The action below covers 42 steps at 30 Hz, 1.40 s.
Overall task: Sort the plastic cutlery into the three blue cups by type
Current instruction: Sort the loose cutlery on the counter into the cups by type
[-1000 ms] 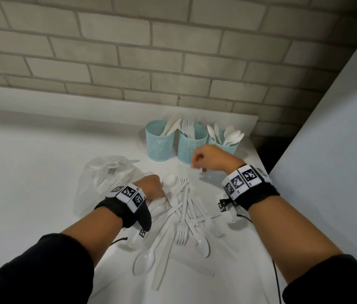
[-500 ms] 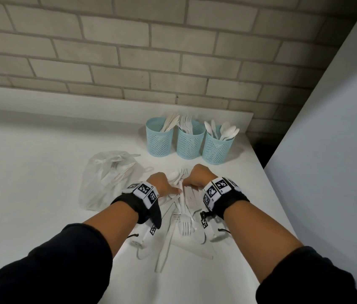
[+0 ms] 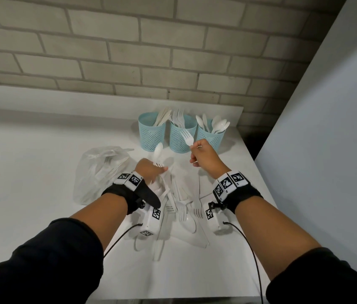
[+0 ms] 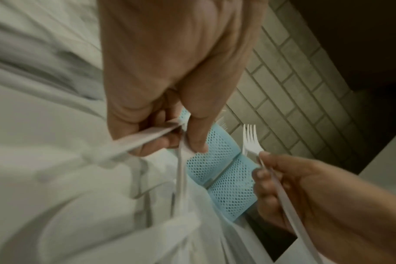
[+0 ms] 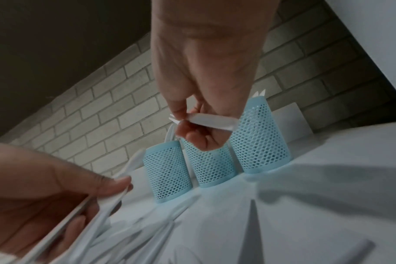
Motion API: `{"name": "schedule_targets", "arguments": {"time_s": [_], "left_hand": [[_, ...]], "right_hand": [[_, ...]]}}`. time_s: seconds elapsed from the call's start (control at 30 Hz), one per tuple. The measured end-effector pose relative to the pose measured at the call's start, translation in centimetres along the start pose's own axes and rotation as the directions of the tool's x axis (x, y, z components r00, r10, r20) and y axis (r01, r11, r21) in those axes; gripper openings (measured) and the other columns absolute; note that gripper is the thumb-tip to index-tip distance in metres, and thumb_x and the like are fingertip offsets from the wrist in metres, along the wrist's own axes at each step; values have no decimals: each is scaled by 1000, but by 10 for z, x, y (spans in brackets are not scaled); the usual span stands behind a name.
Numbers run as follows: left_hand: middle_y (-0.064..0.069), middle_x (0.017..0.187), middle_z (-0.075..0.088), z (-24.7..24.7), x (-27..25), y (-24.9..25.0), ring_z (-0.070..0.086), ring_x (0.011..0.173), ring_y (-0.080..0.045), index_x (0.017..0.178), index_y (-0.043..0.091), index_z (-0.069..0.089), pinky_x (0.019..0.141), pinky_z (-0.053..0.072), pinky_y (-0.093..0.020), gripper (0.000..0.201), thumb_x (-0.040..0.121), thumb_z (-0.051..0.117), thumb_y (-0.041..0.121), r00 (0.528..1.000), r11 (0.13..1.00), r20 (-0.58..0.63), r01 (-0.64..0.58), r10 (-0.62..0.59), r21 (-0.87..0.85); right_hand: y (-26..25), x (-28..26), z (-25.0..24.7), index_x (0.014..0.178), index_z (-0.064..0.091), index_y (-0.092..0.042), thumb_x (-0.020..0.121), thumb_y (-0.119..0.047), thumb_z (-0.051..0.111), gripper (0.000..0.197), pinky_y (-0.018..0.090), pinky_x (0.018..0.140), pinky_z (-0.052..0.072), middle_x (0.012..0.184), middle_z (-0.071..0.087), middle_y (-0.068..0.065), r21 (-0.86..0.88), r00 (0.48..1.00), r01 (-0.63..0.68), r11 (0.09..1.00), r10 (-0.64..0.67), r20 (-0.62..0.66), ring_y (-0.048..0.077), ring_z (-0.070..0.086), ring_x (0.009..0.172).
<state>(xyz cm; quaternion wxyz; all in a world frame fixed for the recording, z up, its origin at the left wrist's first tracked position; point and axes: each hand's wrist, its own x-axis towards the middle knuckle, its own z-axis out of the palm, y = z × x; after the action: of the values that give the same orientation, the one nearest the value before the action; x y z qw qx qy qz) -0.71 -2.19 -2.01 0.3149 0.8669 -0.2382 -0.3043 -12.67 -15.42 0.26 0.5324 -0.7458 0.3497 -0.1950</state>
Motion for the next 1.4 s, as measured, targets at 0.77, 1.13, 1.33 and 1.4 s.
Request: {"name": "schedule_targets", "arguments": {"time_s": [0.77,1.13,1.33,1.4], "left_hand": [[-5,57,48,-2,-12,-22,45,52,-20,101,-1,54,49,40,-23,36,88,62,31,990,968,6,-135,139,-211],[2,79,59,9,-41,-22,53,75,-15,79,14,59,68,41,-21,28,70,80,30,925,870,347,-292,152,397],[-4,89,55,-1,-39,-17,51,80,-18,91,10,56,67,40,-23,35,76,75,35,956,905,260,-226,135,360],[-4,108,55,0,-38,-19,53,99,-19,115,6,53,81,41,-25,60,72,77,40,951,837,273,-268,148,477]], "right_hand": [[14,-44,37,104,59,4,80,-10,63,28,27,72,46,108,65,19,-795,987,31,606,106,119,33,63,100],[18,-22,27,66,52,-7,83,-21,60,24,27,67,39,84,60,17,-521,994,-78,850,106,25,27,60,83],[-2,-13,9,84,64,-7,92,-14,50,18,20,51,32,80,63,4,-129,998,-56,990,60,28,10,46,59],[-5,-9,7,99,60,-11,97,-19,45,17,22,57,36,92,65,4,-5,996,-76,997,76,48,15,53,75]]}}
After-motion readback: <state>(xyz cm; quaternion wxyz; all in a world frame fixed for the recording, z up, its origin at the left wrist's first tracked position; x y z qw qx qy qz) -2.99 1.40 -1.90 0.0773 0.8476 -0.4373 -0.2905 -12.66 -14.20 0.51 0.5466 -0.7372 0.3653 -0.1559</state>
